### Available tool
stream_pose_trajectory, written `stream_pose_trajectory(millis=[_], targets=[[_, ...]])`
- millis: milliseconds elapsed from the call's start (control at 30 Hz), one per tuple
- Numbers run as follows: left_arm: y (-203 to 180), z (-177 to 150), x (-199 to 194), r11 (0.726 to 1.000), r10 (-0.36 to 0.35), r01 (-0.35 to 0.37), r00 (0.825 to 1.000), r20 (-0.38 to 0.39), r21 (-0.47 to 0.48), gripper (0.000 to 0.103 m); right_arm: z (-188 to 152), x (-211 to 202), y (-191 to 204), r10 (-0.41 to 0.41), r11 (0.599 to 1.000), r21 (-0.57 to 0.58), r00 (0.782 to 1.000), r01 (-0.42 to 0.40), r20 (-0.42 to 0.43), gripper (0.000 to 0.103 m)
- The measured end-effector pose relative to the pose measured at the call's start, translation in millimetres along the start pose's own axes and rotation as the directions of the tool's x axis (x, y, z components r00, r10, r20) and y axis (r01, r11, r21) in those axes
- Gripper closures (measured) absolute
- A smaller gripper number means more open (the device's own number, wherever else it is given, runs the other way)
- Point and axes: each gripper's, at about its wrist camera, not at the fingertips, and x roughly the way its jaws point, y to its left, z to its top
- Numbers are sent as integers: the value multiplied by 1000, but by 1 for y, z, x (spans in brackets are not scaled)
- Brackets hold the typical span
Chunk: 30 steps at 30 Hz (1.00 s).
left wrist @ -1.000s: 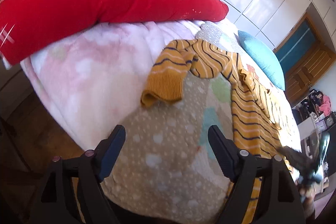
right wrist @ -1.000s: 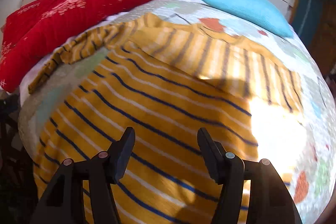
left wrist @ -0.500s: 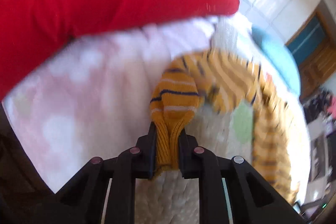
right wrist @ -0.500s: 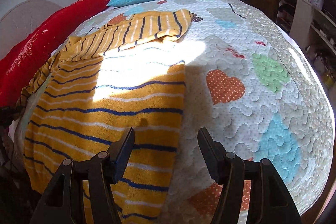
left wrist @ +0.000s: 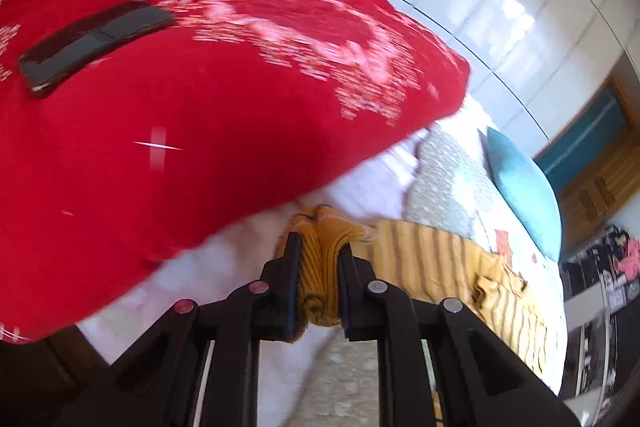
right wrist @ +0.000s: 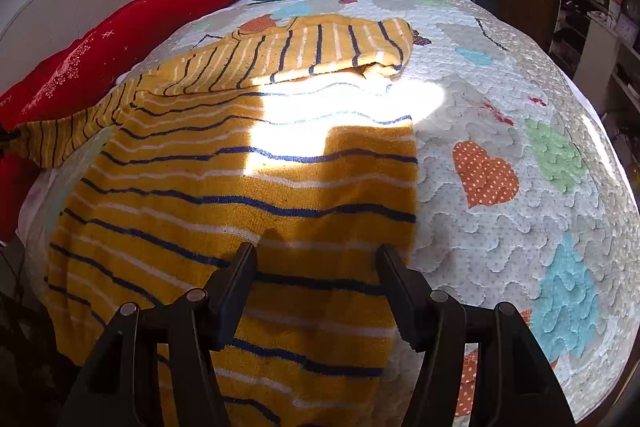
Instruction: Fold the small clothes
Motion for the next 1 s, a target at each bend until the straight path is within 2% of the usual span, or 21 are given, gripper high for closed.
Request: stream_pose_trajectory(millis=[133, 233, 300, 400, 467, 500, 533, 600, 700, 733, 800, 1000], targets=[[-78, -14, 15, 992, -92, 97, 994, -60, 78, 88, -2, -10, -6, 12, 1000, 9, 999, -12, 36, 36], [-160, -31, 29, 968, -175, 193, 977, -119, 158, 88, -9, -19, -17, 27, 999, 40, 998, -29, 61, 36], [-219, -48, 36, 939, -243, 275, 956, -165, 209, 88, -14, -23, -28, 35, 997, 70, 997, -40, 74, 36], [-312, -86, 48, 871, -334, 402, 906, -259, 282, 88, -20, -28, -49, 36, 992, 120, 995, -47, 89, 36], [-363, -117, 56, 822, -365, 466, 873, -324, 327, 88, -23, -31, -64, 29, 986, 161, 995, -44, 98, 36], [-385, -134, 61, 802, -372, 489, 858, -354, 344, 81, -23, -32, -73, 24, 982, 183, 995, -42, 101, 36], [-400, -149, 66, 787, -377, 507, 846, -377, 351, 68, -25, -33, -81, 18, 978, 204, 994, -39, 105, 36], [-421, -180, 72, 765, -375, 536, 822, -429, 357, 49, -27, -35, -96, 6, 969, 244, 994, -34, 112, 36], [-420, -212, 69, 732, -373, 577, 785, -495, 362, 45, -28, -38, -114, -4, 958, 284, 993, -30, 118, 36], [-413, -220, 66, 727, -363, 578, 782, -507, 371, 40, -26, -38, -118, -6, 957, 289, 993, -28, 117, 36], [-390, -231, 57, 731, -333, 557, 795, -507, 394, 34, -21, -37, -120, -3, 957, 287, 993, -32, 121, 36], [-294, -227, 9, 765, -248, 457, 860, -447, 455, 33, 29, -26, -96, 53, 976, 200, 983, -88, 174, 36]])
